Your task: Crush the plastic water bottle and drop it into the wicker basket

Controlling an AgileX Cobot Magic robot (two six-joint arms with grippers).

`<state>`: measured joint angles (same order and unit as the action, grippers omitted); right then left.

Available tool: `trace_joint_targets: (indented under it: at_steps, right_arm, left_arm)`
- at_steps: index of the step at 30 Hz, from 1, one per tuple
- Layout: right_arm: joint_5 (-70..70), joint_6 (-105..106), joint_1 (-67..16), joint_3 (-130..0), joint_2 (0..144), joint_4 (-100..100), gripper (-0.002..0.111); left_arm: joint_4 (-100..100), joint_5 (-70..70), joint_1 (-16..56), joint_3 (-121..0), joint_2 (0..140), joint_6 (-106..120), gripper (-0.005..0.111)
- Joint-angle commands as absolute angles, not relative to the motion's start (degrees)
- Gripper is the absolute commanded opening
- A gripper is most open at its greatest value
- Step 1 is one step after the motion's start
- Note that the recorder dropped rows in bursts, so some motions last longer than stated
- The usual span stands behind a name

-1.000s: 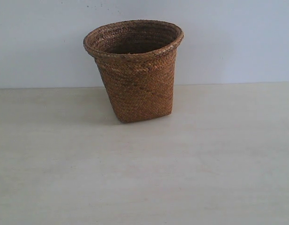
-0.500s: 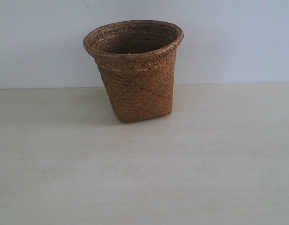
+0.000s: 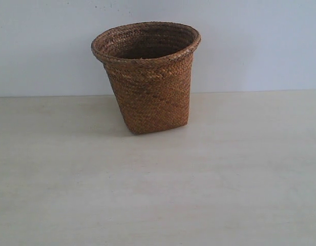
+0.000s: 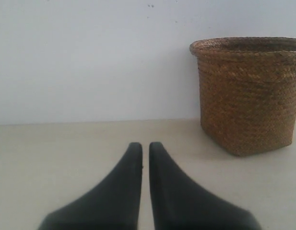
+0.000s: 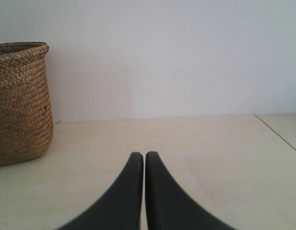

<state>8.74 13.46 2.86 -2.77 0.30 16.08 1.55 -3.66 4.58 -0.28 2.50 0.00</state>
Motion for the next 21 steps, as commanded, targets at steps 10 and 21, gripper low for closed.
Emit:
trace_joint_targets:
  at_steps: [10, 21]
  right_arm:
    - [8.38, 13.79, 2.77, -2.64, 0.0, 16.07, 0.0]
    - [8.38, 13.79, 2.77, -2.64, 0.0, 16.07, 0.0]
  left_arm:
    - [2.12, -14.86, 0.55, 0.0, 0.0, 0.0, 0.004]
    - [2.12, -16.66, 0.55, 0.0, 0.0, 0.0, 0.004]
